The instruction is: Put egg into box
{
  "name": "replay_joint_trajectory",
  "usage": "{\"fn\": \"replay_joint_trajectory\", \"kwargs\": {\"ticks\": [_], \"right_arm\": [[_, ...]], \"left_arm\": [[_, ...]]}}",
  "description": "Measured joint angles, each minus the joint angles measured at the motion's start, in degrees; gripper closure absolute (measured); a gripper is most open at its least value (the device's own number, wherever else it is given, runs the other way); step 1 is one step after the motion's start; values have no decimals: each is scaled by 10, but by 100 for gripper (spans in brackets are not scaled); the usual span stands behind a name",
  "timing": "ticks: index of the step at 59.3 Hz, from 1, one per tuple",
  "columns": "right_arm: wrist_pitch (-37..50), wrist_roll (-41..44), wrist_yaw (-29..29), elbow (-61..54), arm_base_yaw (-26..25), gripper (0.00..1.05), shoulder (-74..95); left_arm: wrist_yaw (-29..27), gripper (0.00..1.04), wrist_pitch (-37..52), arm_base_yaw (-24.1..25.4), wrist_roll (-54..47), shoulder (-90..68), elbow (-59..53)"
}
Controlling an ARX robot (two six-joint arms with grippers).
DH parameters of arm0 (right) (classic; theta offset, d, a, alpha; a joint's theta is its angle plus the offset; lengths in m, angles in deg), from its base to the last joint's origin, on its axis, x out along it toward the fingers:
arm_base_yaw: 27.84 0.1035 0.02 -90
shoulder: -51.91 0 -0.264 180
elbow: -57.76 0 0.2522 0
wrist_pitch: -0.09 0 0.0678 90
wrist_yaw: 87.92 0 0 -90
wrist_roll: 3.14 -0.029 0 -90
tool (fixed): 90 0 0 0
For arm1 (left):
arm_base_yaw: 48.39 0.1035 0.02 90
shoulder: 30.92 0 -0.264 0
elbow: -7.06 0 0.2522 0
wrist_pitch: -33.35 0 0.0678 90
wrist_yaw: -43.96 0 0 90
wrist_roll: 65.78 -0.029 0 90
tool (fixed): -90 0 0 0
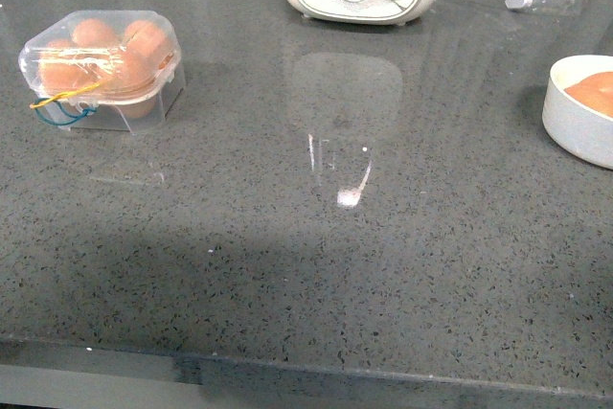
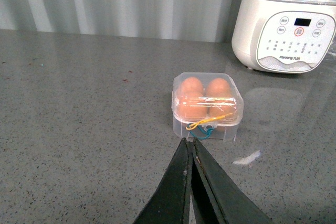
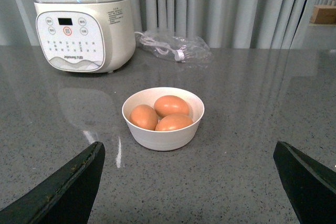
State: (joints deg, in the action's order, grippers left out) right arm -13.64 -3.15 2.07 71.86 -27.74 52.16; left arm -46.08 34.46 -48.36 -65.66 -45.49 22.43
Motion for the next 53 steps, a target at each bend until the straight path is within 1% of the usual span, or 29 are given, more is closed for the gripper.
{"fn": "replay_joint_trajectory", "kwargs": {"ticks": [21,23,24,28,43,45,53], "right_arm": [[0,0,0,0,0,7,0],[0,0,0,0,0,7,0],[0,0,0,0,0,7,0],[0,0,0,0,0,7,0],[0,0,0,0,0,7,0],[0,0,0,0,0,7,0],[0,0,0,0,0,7,0]], "left_arm": [[0,101,-50,0,0,49,0],[0,101,-72,0,0,68,0],[0,101,-102,0,0,87,0],[0,101,-143,0,0,125,0],[0,101,-148,0,0,144,0],[0,99,-148,0,0,144,0],[0,76,-148,0,0,144,0]]}}
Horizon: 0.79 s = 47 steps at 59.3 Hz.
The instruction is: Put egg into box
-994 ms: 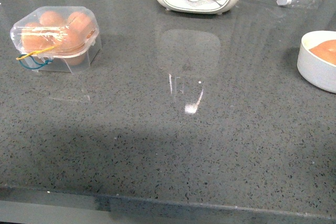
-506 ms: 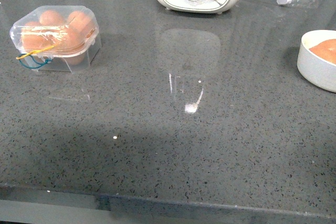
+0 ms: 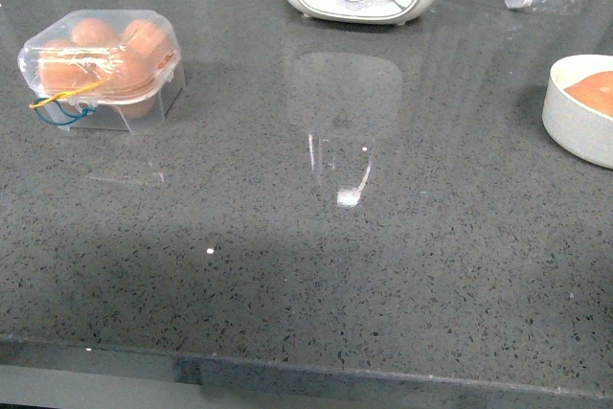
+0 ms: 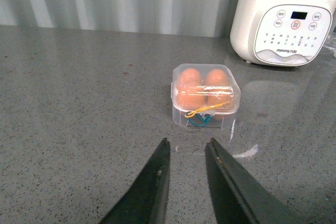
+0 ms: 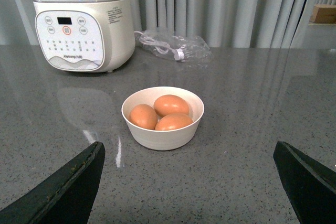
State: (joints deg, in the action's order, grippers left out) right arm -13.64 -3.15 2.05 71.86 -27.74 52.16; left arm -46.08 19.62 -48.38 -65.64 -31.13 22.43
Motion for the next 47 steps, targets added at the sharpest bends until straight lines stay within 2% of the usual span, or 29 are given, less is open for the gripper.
{"fn": "replay_joint_trajectory", "kwargs": {"ticks": [25,47], "right_arm": [[0,0,0,0,0,7,0],[0,0,0,0,0,7,0]], "left_arm": [[0,7,0,0,0,0,0],[0,7,0,0,0,0,0]]}}
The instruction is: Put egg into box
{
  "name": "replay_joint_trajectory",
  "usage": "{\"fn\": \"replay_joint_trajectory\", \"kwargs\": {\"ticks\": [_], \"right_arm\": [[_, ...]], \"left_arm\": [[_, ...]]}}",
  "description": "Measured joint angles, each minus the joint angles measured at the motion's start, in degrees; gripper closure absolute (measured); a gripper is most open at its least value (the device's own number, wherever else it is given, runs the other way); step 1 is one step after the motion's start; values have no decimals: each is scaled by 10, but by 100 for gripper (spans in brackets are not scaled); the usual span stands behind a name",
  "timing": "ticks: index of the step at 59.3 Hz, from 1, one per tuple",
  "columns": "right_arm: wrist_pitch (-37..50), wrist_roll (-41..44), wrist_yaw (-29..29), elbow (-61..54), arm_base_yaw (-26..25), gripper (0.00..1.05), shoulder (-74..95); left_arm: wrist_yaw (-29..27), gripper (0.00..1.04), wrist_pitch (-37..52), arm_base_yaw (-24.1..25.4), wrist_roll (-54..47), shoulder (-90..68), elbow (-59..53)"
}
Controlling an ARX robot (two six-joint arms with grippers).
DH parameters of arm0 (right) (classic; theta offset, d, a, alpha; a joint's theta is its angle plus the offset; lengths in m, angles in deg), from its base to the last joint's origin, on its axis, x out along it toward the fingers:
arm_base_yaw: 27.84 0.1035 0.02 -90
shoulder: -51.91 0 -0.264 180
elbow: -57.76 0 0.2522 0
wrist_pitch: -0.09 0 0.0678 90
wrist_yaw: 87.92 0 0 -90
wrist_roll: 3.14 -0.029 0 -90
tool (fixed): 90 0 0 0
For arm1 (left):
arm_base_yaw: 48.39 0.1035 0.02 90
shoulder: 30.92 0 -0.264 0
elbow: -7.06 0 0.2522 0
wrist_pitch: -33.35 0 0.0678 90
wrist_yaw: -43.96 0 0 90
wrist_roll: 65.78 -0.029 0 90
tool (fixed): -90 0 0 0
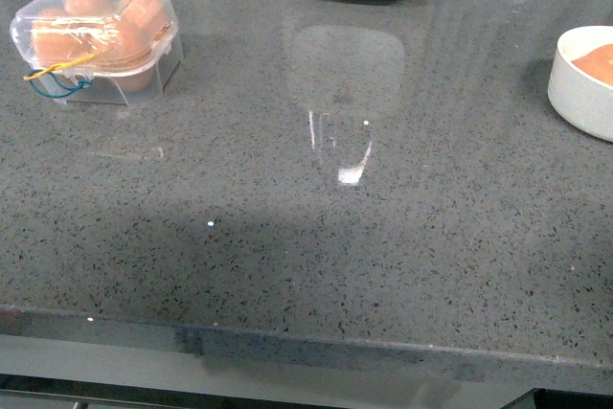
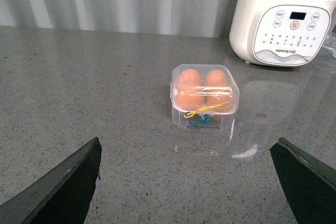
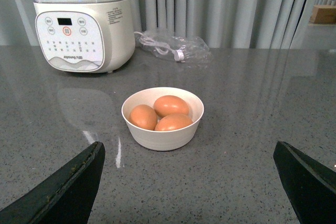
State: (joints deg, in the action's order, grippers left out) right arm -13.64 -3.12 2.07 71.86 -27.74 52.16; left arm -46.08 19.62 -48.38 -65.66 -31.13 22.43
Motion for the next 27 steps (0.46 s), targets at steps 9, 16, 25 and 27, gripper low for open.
{"fn": "replay_joint_trajectory", "kwargs": {"ticks": [9,16,25,27], "right_arm": [[0,0,0,0,0,7,0],[0,0,0,0,0,7,0],[0,0,0,0,0,7,0],[0,0,0,0,0,7,0]], "left_arm": [[0,7,0,0,0,0,0],[0,7,0,0,0,0,0],[0,7,0,0,0,0,0],[0,7,0,0,0,0,0]]}}
